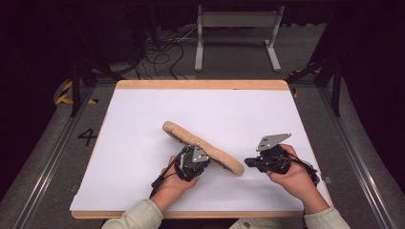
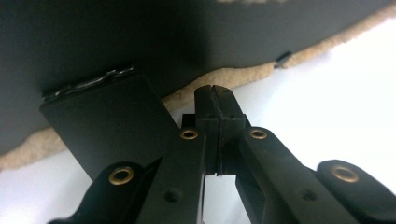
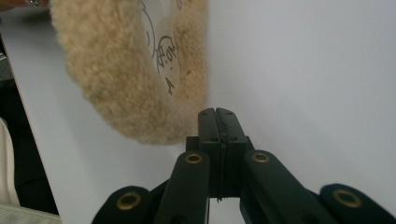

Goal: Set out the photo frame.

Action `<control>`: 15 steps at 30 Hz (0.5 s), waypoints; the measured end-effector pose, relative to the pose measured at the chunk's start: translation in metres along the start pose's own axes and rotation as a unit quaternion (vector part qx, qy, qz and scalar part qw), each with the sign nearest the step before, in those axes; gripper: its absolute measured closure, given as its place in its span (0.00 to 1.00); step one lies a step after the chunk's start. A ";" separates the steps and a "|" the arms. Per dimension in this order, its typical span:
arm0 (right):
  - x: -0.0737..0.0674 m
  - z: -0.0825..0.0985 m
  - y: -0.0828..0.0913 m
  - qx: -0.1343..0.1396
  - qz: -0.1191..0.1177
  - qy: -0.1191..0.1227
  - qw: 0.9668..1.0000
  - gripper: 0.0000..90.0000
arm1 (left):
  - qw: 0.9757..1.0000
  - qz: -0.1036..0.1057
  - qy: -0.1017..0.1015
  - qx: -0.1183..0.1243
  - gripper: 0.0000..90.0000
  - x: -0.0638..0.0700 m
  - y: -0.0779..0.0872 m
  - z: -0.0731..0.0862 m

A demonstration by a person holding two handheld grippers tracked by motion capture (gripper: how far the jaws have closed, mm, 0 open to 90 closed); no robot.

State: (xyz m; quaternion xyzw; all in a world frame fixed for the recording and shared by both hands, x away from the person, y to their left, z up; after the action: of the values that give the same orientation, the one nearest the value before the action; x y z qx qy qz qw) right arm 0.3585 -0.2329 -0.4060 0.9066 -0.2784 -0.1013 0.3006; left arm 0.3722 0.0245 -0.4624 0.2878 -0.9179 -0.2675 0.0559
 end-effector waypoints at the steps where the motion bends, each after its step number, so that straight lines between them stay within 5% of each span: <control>1: 0.000 0.000 0.000 0.000 0.001 0.000 1.000 1.00 | 1.000 -0.002 0.003 0.000 1.00 -0.002 0.001 0.000; 11: -0.007 -0.002 -0.010 0.010 0.006 0.005 1.000 1.00 | 1.000 -0.015 0.020 -0.001 1.00 -0.012 0.004 0.003; 15: -0.016 -0.002 -0.021 0.000 -0.006 0.014 1.000 1.00 | 0.999 0.011 0.032 0.006 0.95 -0.013 0.011 0.003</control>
State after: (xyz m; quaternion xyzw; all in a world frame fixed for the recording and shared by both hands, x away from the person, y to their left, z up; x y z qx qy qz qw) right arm 0.3553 -0.2093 -0.4168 0.9099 -0.2682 -0.0900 0.3035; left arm 0.3765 0.0410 -0.4587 0.2861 -0.9204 -0.2522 0.0861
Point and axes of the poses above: each handheld gripper's, and its own axes: y roughly backward along the jaws, z roughly out of its underside, x roughly to its right, the point moved 2 cm from there along -y, roughly forward along the jaws, and after that the axes turned 13 degrees about x, right-handed, at the moved point
